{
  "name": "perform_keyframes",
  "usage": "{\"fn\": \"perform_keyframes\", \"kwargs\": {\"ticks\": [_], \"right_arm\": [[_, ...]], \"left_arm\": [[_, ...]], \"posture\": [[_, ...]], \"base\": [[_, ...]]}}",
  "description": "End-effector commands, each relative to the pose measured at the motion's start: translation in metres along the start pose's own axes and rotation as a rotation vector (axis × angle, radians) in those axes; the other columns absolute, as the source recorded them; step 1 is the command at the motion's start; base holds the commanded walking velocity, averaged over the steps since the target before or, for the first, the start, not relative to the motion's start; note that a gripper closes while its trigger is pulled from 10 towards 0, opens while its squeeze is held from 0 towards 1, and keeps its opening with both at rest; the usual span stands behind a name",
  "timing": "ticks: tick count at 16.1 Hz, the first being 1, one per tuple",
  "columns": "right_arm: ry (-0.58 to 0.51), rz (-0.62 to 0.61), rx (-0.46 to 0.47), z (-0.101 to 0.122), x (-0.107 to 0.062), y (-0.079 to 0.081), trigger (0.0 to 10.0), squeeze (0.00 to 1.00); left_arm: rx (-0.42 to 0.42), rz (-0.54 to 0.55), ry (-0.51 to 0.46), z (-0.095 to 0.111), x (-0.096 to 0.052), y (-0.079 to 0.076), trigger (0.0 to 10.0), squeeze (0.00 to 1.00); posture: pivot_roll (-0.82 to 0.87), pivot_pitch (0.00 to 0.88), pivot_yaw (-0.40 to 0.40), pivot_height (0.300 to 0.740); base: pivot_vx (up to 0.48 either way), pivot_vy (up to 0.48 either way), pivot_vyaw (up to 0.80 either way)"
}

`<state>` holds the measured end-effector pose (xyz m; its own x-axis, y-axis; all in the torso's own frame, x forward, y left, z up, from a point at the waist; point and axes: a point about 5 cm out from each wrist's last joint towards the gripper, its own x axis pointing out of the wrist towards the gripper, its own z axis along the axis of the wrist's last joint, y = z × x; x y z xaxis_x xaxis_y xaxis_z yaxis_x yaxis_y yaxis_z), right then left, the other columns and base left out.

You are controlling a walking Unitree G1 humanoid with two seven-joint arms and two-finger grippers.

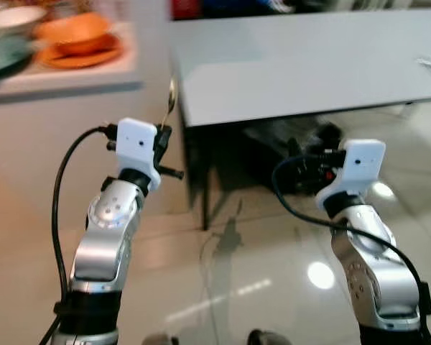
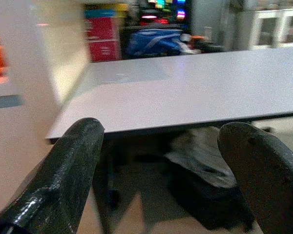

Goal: Setting the table

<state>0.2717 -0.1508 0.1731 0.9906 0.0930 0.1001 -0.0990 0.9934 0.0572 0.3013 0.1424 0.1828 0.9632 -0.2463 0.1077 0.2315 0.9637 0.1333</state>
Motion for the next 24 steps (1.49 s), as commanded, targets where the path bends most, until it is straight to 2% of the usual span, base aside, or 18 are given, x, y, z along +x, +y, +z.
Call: {"fn": "perform_keyframes", "kwargs": {"ticks": [1, 8, 13, 18, 24], "right_arm": [[0.004, -0.026, 0.004, 0.000, 0.000, -0.008, 10.0, 0.00], [-0.003, -0.063, 0.000, 0.002, 0.001, -0.017, 10.0, 0.00], [-0.013, -0.044, -0.022, 0.003, 0.000, -0.017, 10.0, 0.00], [-0.002, 0.014, -0.065, 0.003, 0.000, -0.011, 10.0, 0.00], [0.008, 0.066, -0.092, 0.001, 0.001, -0.007, 10.0, 0.00]], "left_arm": [[0.003, -0.035, -0.030, 0.007, 0.004, -0.006, 10.0, 0.00], [0.002, -0.049, -0.040, 0.008, 0.008, -0.009, 10.0, 0.00], [0.001, -0.052, -0.039, 0.008, 0.009, -0.009, 10.0, 0.00], [-0.002, -0.045, 0.000, 0.001, 0.009, -0.009, 10.0, 0.00], [-0.007, -0.045, 0.001, -0.001, 0.008, -0.010, 10.0, 0.00]], "posture": [[0.06, 0.057, 0.013, 0.740], [0.05, 0.052, 0.016, 0.740], [0.05, 0.052, 0.018, 0.740], [0.05, 0.052, 0.016, 0.740], [0.05, 0.043, 0.003, 0.740]], "base": [[0.368, 0.000, -0.78], [0.370, 0.000, -0.79], [0.371, 0.000, 0.00], [0.372, 0.000, 0.00], [0.372, 0.000, 0.00]]}}
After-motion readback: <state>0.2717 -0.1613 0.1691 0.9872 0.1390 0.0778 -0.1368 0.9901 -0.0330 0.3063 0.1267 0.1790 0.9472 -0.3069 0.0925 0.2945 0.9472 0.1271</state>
